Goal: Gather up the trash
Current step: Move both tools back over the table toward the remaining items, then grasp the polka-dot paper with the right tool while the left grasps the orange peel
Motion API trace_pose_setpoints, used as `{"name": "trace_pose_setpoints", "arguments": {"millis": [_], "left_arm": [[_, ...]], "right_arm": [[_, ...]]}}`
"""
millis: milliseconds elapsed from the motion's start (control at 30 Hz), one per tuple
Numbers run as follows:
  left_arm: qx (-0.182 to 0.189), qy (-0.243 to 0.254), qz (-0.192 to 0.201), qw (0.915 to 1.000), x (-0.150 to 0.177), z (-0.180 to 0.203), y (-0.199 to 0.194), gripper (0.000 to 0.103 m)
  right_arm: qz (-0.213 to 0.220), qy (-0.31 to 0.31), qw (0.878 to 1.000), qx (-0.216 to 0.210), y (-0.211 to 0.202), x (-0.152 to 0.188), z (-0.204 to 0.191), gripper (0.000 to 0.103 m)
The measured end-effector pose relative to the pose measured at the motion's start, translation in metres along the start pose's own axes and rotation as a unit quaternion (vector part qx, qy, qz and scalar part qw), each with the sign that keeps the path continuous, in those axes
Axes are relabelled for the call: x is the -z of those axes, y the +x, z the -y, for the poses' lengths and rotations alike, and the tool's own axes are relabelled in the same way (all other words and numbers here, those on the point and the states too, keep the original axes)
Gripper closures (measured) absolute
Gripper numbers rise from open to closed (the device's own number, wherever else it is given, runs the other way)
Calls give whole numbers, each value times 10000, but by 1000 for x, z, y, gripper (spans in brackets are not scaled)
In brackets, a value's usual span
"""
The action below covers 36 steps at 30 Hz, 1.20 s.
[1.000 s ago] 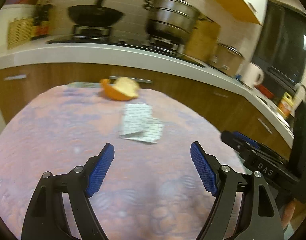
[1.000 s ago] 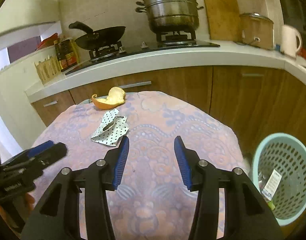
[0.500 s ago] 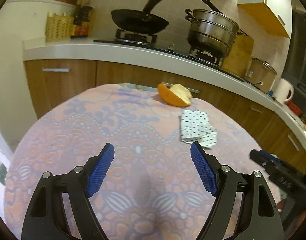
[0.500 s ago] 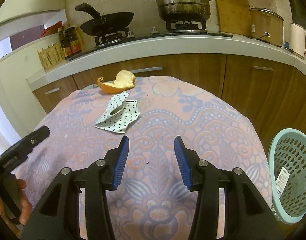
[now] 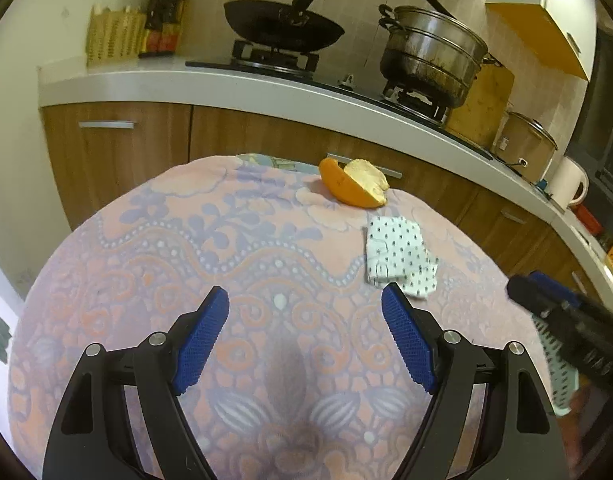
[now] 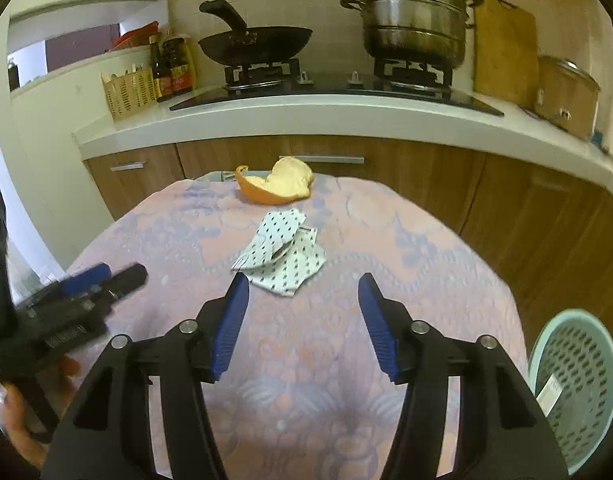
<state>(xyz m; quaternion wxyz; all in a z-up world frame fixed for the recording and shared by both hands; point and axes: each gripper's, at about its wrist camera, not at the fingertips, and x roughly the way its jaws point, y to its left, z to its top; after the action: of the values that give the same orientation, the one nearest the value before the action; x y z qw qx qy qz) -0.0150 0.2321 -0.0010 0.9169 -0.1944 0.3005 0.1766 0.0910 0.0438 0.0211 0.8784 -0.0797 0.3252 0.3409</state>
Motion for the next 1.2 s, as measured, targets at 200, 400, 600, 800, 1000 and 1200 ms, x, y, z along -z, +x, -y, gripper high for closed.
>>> {"name": "trace_pose_setpoints", "arguments": {"millis": [200, 400, 600, 800, 1000, 1200], "left_arm": [[3, 193, -208, 9996, -36, -4, 24, 23], [398, -221, -337, 9984, -65, -15, 65, 23], [688, -450, -481, 9955, -91, -6, 108, 23], [820, -718, -858, 9903, -98, 8, 159, 25], [611, -763, -939, 9908, -94, 17, 174, 48], [803, -900, -1089, 9867, -90, 10, 173, 97]], "right_arm": [[-306, 90, 9995, 23, 36, -1, 1, 46], [-588, 255, 9978, -192, 74, -12, -14, 40], [-647, 657, 9957, 39, 112, -24, -11, 31], [-1000, 941, 9902, -232, 128, -22, 2, 32], [-1016, 359, 9940, -167, 126, -20, -22, 78], [-829, 398, 9952, -330, 109, -16, -20, 100]]}}
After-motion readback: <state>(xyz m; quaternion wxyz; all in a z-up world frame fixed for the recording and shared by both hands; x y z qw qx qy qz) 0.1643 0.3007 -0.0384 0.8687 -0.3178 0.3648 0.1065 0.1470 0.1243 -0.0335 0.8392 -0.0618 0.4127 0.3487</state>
